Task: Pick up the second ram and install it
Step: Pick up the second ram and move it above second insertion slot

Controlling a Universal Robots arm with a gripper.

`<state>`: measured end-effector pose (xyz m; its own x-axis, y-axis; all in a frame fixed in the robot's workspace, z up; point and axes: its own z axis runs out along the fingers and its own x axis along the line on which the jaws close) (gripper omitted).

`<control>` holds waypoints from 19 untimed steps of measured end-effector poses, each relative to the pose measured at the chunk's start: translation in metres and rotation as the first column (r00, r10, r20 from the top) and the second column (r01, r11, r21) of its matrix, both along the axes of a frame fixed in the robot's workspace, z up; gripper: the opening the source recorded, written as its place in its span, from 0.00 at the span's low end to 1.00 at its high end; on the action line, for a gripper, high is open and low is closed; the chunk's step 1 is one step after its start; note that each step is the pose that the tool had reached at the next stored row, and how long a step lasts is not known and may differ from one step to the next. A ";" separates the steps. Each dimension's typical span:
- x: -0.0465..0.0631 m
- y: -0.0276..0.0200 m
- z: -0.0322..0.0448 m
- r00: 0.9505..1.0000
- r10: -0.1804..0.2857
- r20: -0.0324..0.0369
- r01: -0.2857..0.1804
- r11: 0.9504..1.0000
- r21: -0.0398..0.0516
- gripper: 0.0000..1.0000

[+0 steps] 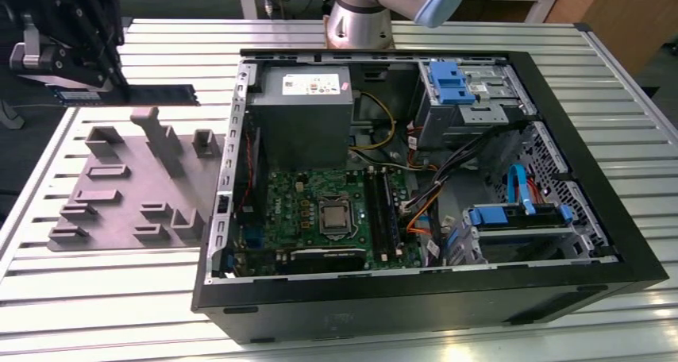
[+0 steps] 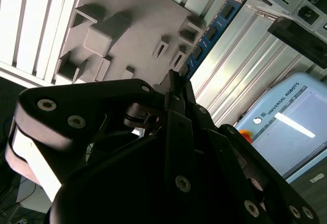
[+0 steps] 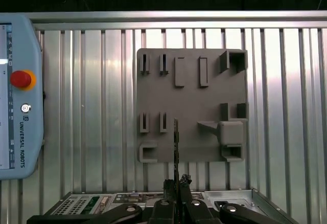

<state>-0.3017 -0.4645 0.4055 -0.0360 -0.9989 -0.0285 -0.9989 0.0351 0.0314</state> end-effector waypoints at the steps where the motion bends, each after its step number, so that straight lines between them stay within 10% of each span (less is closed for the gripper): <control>1: 0.001 0.0000 0.0001 1.000 0.000 0.000 0.000 1.000 0.000 0.14; 19: 0.017 0.0000 0.0000 1.000 0.000 0.000 0.000 1.000 0.000 0.14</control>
<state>-0.2849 -0.4646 0.4055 -0.0359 -0.9989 -0.0285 -0.9989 0.0350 0.0314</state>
